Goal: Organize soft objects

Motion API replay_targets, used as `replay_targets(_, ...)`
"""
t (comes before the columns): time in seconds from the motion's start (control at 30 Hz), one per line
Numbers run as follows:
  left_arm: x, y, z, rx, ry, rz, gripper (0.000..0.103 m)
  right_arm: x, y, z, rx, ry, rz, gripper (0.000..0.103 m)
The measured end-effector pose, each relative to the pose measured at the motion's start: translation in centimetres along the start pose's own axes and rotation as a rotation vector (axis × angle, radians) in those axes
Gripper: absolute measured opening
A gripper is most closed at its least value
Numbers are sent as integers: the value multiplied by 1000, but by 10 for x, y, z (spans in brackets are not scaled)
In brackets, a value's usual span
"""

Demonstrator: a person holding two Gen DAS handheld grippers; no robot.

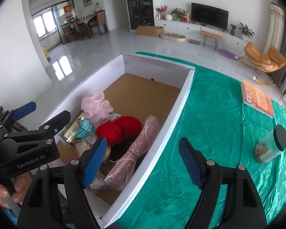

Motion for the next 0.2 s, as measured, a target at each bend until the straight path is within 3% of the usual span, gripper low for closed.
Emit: replay_targets(0.2, 1, 8, -1, -14, 20, 43, 100, -1, 2, 0, 2, 1, 6, 80)
Point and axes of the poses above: each gripper's, at about its wrist camera, not at the fingertips, and y roughly against the way its jaws point, z to its right, x to its top, the point moved 5 cm from there along -y, roughly the way its jaws point
